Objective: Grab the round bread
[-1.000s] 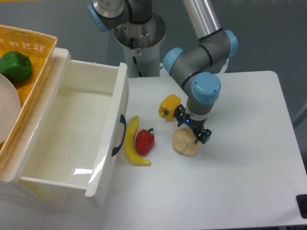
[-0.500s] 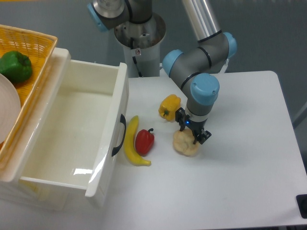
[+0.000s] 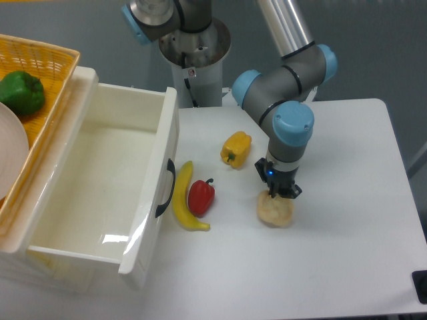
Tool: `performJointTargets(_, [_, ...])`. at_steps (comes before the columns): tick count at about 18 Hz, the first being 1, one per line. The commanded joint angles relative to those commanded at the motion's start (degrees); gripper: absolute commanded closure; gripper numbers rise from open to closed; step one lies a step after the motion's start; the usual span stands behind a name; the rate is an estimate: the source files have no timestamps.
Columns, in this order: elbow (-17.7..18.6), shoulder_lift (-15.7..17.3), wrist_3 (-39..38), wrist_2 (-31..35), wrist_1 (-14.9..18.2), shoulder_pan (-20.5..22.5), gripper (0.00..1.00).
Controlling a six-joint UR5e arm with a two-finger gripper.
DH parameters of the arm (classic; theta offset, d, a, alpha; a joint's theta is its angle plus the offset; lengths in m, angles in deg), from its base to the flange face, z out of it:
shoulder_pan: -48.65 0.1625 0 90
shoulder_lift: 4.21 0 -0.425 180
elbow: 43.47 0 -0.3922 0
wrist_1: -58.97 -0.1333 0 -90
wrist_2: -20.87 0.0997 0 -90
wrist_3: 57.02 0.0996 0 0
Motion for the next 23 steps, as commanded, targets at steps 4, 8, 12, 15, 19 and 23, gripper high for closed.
performJointTargets(4, [-3.2,-0.3,0.1,-0.2,2.9,0.5,1.00])
performJointTargets(8, [-11.3,-2.1,0.1,-0.2,10.9,1.4,1.00])
performJointTargets(12, [-19.2,-4.8,0.3,-0.2,17.0,1.7,1.00])
performJointTargets(15, [-23.6,-6.4,0.4,-0.1,19.6,1.9,1.00])
performJointTargets(19, [-27.2,-7.5,0.6,-0.1,23.3,2.0,1.00])
performJointTargets(23, [-27.5,-7.6,0.7,-0.2,23.5,2.7,1.00])
